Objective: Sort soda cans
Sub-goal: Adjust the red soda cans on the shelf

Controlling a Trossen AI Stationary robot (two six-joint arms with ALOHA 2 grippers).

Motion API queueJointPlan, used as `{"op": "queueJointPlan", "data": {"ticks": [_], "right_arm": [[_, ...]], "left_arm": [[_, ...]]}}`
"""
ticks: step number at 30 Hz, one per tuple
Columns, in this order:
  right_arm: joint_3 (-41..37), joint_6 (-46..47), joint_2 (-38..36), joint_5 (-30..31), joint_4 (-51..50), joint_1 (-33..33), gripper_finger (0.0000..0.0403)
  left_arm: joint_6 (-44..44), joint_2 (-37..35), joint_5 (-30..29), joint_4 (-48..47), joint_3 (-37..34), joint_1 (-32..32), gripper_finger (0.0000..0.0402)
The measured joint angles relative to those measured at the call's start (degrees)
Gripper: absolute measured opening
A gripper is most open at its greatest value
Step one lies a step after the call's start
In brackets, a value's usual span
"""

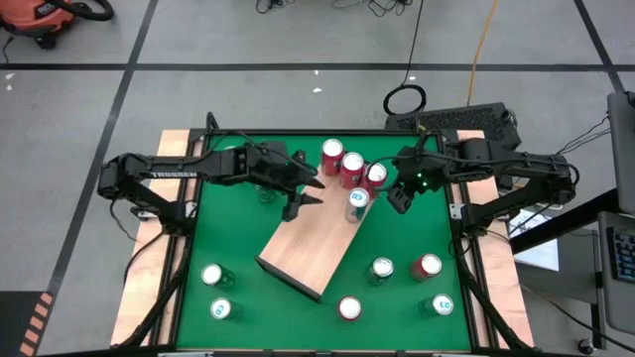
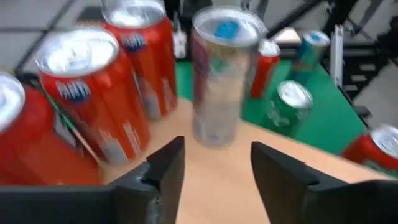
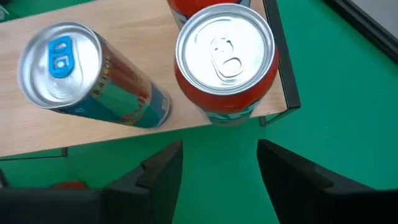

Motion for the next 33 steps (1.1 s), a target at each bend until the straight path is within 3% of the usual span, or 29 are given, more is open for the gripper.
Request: {"op": "queueJointPlan", "data": {"ticks": [5, 11, 18, 24, 33], "right_arm": [[0.0, 0.7, 0.0, -1.0, 0.4, 0.0, 0.0191], [0.0, 1.6, 0.0, -3.4, 0.8, 0.3, 0.0191], [0.0, 1.7, 0.0, -3.3, 1.9, 1.8, 0.0191], [0.0, 2.0, 0.0, -2.6, 3.9, 2.2, 0.0191], [0.0, 0.4, 2.6, -1.0, 6.5, 2.2, 0.0191]], "left_arm": [[0.0, 3.0, -2.1, 5.3, 0.1, 0.2, 0.0126], [-0.1, 5.0, -5.0, 5.1, 0.0, 0.2, 0.0071], [0.3, 8.1, -7.3, 9.4, 0.1, 0.2, 0.0025], [0.2, 9.3, -9.2, 11.0, 0.0, 0.1, 0.0003], [0.3, 9.1, -11.1, 13.9, 0.0, 1.2, 0.0000]]}}
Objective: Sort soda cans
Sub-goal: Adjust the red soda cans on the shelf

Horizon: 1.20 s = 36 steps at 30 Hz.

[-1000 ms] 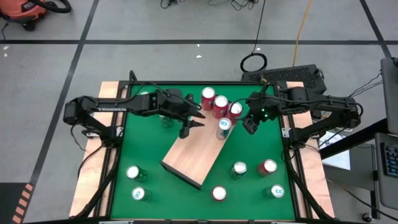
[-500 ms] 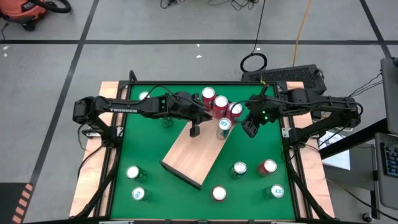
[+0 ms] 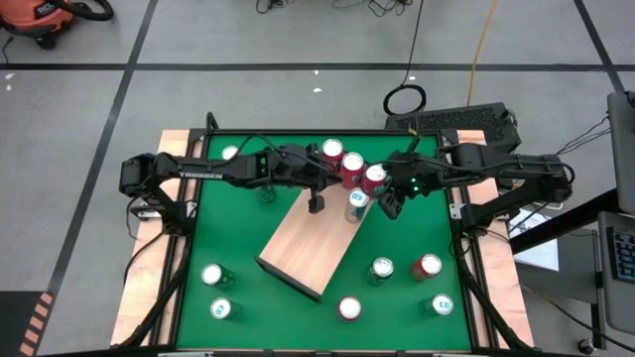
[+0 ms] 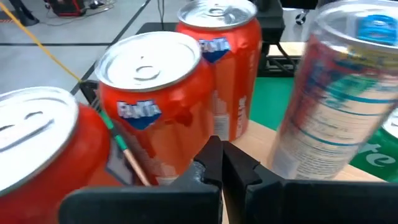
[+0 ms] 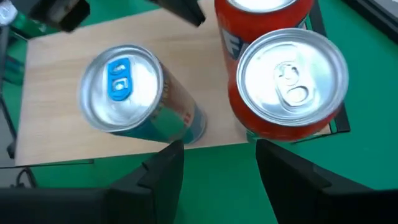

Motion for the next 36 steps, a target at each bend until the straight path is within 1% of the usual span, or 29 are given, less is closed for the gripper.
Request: {"op": "queueJointPlan", "data": {"ticks": [6, 13, 18, 20, 24, 28, 36], "right_arm": [[0.0, -1.1, 2.4, 0.2, -0.1, 0.0, 0.0191], [0.0, -1.4, 3.2, 4.3, -0.3, 0.0, 0.0192], [0.0, -1.1, 3.1, 4.3, -0.2, 0.0, 0.0192], [0.0, -0.7, 3.2, 3.9, -0.2, 0.0, 0.0192], [0.0, 0.3, 3.1, -0.6, -0.5, 0.0, 0.0192], [0.0, 1.1, 3.0, -3.1, -0.5, 0.3, 0.0192], [0.0, 1.8, 2.0, -3.3, -1.1, 0.4, 0.0192]], "left_arm": [[0.0, 0.0, -0.1, -0.5, 0.0, 0.3, 0.0000], [0.0, 0.2, -0.3, -0.3, 0.0, 0.5, 0.0000], [0.0, 1.4, -0.7, 0.1, 0.0, 0.6, 0.0000], [-0.4, 1.9, -0.7, 1.0, 0.1, 0.6, 0.0000], [-0.5, 2.2, -1.0, 0.6, 0.0, 0.5, 0.0000], [-0.5, 2.1, -1.6, 0.9, 0.0, 0.5, 0.0000], [-0.5, 2.1, -2.4, 1.2, 0.0, 0.5, 0.0000]]}}
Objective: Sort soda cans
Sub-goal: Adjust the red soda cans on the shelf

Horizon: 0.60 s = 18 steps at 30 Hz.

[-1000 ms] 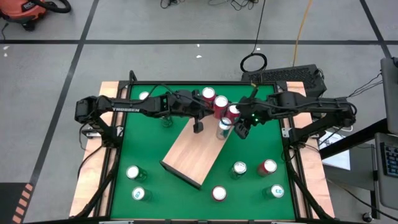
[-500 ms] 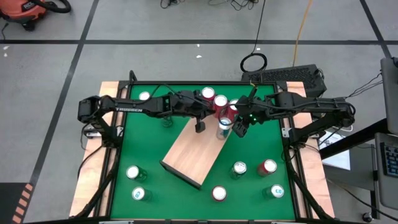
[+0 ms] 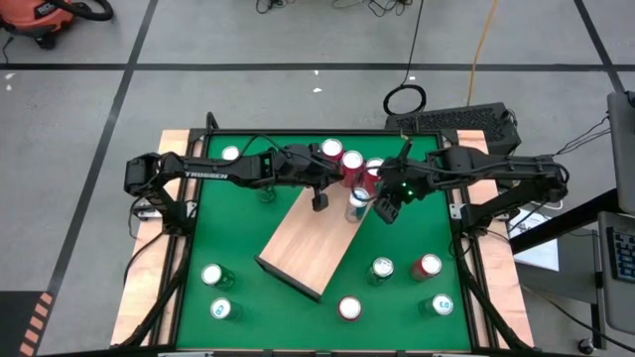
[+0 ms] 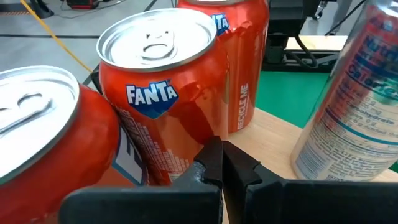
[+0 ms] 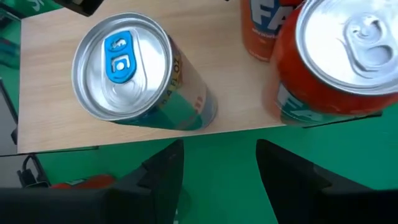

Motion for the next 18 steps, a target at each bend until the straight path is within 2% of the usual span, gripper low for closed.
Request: {"op": "queueJointPlan", "data": {"ticks": [5, 12, 18], "right_arm": [[0.0, 0.4, -1.1, 0.1, -2.2, 0.0, 0.0192], [0.0, 0.5, -2.2, 0.6, -6.8, 0.0, 0.0192], [0.0, 0.9, -2.8, 2.1, -7.3, 0.0, 0.0192]], "left_arm": [[0.0, 0.0, -0.5, 0.0, 0.0, 0.0, 0.0000], [0.0, 0.0, -4.8, 0.0, 0.0, 0.1, 0.0000], [-0.1, 0.0, -4.3, -0.1, 0.0, -0.2, 0.0000]]}}
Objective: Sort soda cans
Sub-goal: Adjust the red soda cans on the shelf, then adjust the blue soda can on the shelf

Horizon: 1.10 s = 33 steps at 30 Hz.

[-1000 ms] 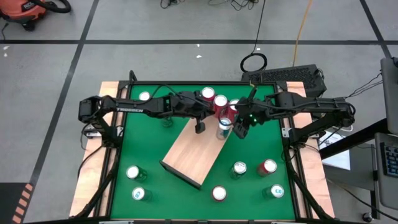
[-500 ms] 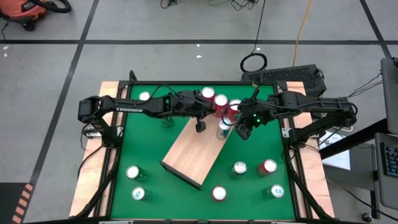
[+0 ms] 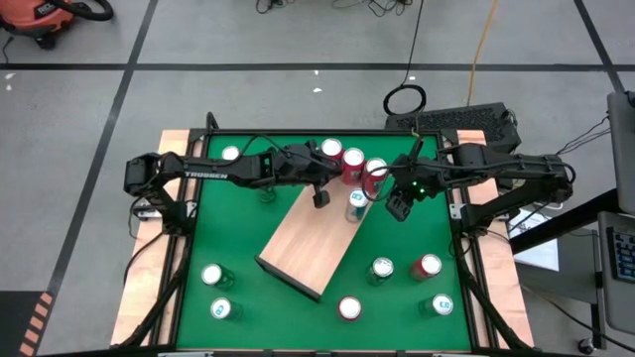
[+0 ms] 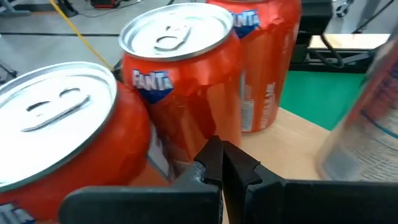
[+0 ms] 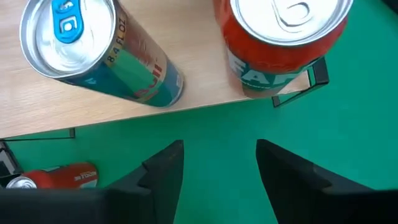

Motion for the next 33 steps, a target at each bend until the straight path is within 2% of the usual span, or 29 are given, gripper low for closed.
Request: {"op": "queueJointPlan", "data": {"ticks": [6, 12, 18, 26, 33], "right_arm": [[0.0, 1.0, 0.0, 1.0, -1.0, 0.0, 0.0192], [0.0, 1.7, 0.0, 1.0, -0.9, 0.0, 0.0192], [0.0, 0.3, 0.0, 0.9, 2.0, 0.0, 0.0192], [0.0, -1.9, 0.0, -0.5, 9.9, 0.0, 0.0192], [0.0, 0.3, 0.0, -0.5, 13.5, 0.2, 0.0192]], "left_arm": [[-4.6, -0.9, 5.8, -3.9, 0.3, -1.4, 0.0000], [-7.5, -3.2, 6.0, -14.9, 1.9, -2.6, 0.0000], [-7.5, -9.3, 5.9, -23.0, 2.1, -3.1, 0.0000], [-7.6, -16.4, 7.7, -24.7, 2.1, -3.2, 0.0000], [-9.0, -17.0, 13.0, -24.1, 2.1, -4.6, 0.0000]]}}
